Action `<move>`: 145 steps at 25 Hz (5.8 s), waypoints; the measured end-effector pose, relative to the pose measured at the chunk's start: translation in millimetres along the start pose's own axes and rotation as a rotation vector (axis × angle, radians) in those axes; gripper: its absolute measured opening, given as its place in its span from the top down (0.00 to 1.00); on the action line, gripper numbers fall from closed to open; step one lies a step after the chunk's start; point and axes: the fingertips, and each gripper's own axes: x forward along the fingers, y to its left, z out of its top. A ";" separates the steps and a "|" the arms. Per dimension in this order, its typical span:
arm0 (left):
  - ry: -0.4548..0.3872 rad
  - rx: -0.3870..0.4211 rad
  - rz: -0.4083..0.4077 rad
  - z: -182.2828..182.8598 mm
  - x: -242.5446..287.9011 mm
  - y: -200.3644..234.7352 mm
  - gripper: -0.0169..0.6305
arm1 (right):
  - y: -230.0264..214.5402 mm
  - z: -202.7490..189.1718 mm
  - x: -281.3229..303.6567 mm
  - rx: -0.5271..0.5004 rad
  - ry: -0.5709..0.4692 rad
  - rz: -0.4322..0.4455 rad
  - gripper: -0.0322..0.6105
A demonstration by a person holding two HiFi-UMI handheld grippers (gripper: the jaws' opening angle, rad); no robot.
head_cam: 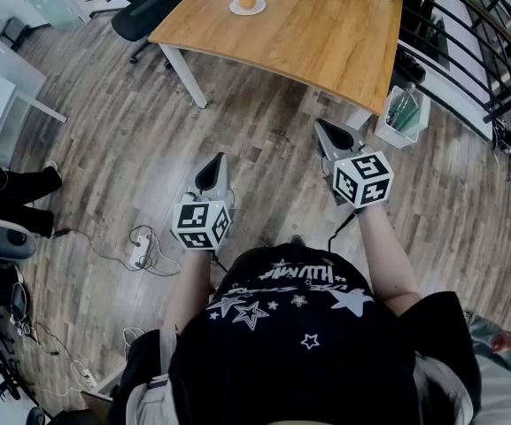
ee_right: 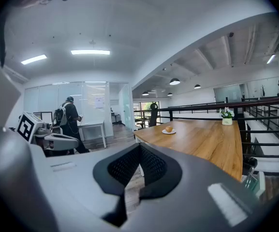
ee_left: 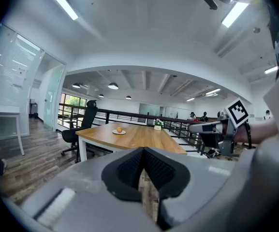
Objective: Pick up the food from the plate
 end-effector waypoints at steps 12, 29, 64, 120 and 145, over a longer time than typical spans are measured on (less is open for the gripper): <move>0.012 -0.016 0.003 -7.9 -16.3 18.6 0.97 | 21.7 -2.6 10.5 0.002 0.004 0.009 0.95; 0.011 -0.045 0.029 -20.8 -49.0 69.5 0.97 | 44.5 -13.1 31.6 0.057 -0.025 -0.048 0.95; 0.062 -0.066 0.114 37.5 169.0 190.6 0.97 | -119.1 37.2 291.0 0.154 0.019 -0.022 0.95; 0.137 -0.106 0.022 86.4 424.4 347.1 0.97 | -257.1 72.2 524.6 0.192 0.086 -0.135 0.95; 0.212 -0.111 -0.157 111.0 546.5 425.6 0.97 | -289.8 40.2 643.0 0.287 0.290 -0.297 0.42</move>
